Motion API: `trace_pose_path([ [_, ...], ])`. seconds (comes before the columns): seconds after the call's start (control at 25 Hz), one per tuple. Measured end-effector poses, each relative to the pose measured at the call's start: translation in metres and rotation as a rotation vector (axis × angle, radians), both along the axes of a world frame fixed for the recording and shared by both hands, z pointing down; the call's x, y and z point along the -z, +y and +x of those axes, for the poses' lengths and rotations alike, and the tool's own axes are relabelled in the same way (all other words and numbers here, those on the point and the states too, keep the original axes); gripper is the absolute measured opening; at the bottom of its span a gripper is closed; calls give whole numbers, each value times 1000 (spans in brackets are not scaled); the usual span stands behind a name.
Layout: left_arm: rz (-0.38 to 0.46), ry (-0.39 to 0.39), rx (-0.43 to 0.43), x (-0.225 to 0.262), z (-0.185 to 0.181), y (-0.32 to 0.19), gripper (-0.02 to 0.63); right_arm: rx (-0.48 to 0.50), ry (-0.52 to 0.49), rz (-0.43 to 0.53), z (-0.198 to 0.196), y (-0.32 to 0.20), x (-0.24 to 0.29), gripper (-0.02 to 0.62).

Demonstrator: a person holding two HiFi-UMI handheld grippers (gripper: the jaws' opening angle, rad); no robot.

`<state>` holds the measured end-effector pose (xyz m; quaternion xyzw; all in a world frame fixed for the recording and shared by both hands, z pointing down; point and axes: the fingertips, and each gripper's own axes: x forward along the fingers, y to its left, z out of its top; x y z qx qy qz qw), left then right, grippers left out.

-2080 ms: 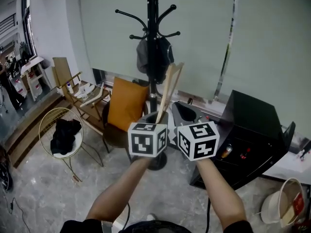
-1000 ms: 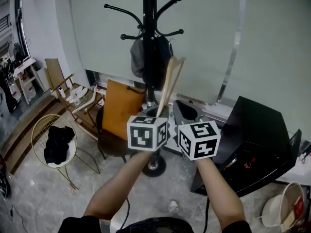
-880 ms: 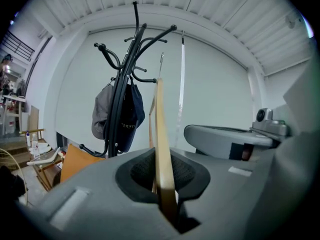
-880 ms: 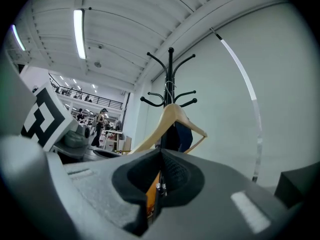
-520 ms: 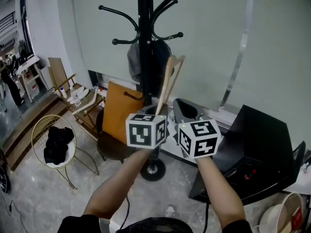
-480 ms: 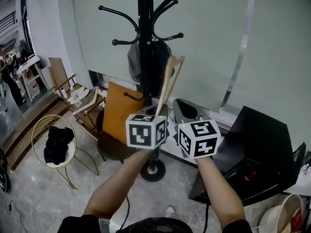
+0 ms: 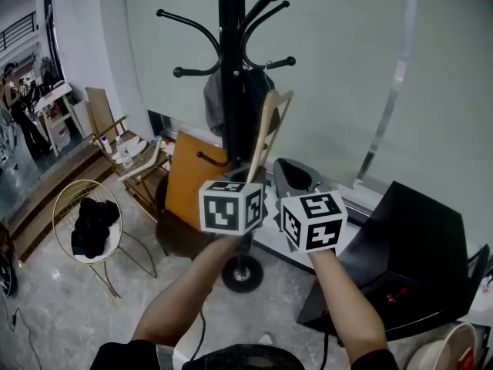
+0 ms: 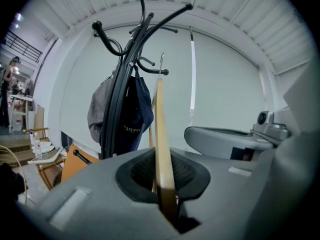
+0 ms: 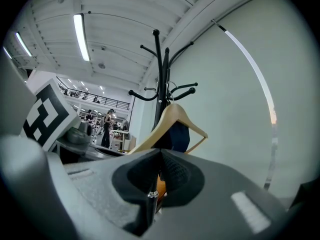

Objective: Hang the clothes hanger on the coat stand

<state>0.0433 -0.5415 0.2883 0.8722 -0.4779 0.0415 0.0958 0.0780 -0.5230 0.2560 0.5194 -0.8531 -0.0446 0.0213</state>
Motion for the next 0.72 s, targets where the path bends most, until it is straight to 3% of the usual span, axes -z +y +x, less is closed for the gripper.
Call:
trace_pose_path([
  [0.72,-2,2,53,2,20,-46,28,64,-11,7,16,-47,5,0],
])
